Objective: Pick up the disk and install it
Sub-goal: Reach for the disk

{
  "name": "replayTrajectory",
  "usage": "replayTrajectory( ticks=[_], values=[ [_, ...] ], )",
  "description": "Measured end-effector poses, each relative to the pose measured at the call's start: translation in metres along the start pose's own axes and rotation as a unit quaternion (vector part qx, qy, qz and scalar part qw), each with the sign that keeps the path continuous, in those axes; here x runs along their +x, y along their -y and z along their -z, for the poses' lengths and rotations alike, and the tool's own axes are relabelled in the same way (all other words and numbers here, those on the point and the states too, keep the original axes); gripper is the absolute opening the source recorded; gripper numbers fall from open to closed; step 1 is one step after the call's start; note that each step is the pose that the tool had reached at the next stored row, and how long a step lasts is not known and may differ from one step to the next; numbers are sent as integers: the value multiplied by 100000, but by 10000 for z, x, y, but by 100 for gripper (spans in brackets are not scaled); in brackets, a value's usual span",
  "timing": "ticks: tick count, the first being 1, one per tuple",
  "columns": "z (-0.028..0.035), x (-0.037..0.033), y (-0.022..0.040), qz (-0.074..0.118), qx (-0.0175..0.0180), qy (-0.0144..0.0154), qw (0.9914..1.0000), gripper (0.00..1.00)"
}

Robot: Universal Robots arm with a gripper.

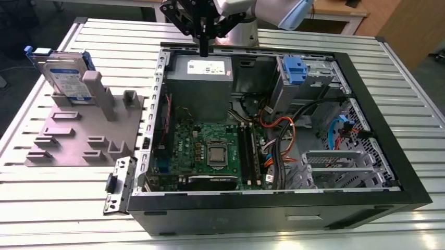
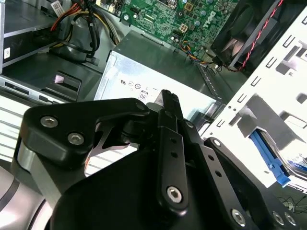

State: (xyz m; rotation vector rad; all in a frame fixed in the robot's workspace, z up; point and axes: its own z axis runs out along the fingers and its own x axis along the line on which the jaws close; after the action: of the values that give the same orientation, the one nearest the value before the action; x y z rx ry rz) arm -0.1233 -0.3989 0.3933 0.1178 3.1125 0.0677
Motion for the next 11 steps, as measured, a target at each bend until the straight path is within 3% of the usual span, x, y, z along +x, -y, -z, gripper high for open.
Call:
replayTrajectory(
  ticks=[11],
  values=[
    [1, 39, 3, -3, -2, 3, 100000, 11]
  ],
)
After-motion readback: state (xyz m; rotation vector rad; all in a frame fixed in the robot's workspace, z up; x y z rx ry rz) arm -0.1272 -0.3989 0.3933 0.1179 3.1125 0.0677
